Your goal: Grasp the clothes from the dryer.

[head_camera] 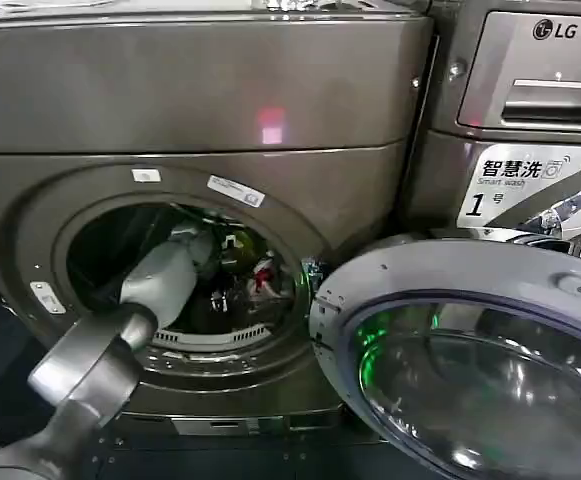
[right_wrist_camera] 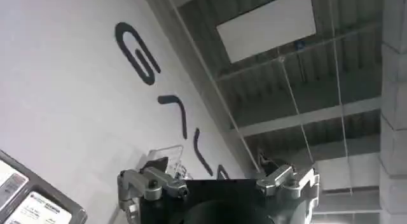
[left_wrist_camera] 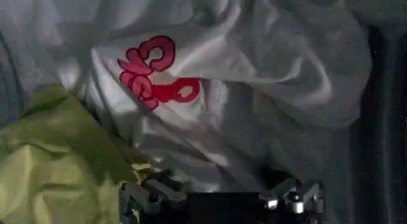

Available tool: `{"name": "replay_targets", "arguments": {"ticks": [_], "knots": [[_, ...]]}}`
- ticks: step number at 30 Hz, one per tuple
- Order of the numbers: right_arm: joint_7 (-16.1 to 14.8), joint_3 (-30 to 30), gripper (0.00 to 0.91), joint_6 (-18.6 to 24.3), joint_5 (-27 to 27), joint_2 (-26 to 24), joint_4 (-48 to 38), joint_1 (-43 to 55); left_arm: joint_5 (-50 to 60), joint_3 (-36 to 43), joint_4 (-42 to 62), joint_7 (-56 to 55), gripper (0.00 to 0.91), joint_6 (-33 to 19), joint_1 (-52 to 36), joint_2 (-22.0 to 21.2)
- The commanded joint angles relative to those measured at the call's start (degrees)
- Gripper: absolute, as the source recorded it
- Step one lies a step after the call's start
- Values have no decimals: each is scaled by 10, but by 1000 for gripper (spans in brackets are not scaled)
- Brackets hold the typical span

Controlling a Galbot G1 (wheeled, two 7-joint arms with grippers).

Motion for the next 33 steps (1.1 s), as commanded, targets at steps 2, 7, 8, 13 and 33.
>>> {"name": "replay_targets", "arguments": {"ticks": [2, 7, 8, 13, 33], "knots": [[0, 0, 907, 0, 0, -1, 1, -1, 6, 4, 3, 6, 865, -2, 12, -3], [0, -1, 907, 0, 0, 0, 2, 0, 2, 4, 0, 8, 23, -3, 2, -1], [0, -1, 907, 0, 0, -1, 2, -1, 0, 4, 0, 8, 23, -3, 0, 0], [0, 2, 907, 0, 2, -1, 4, -3, -3, 5, -2, 8, 0, -4, 2, 5], [-1, -8, 907, 1, -5, 4, 3, 6, -110, -133, -90, -116, 0, 17, 68, 21]]}}
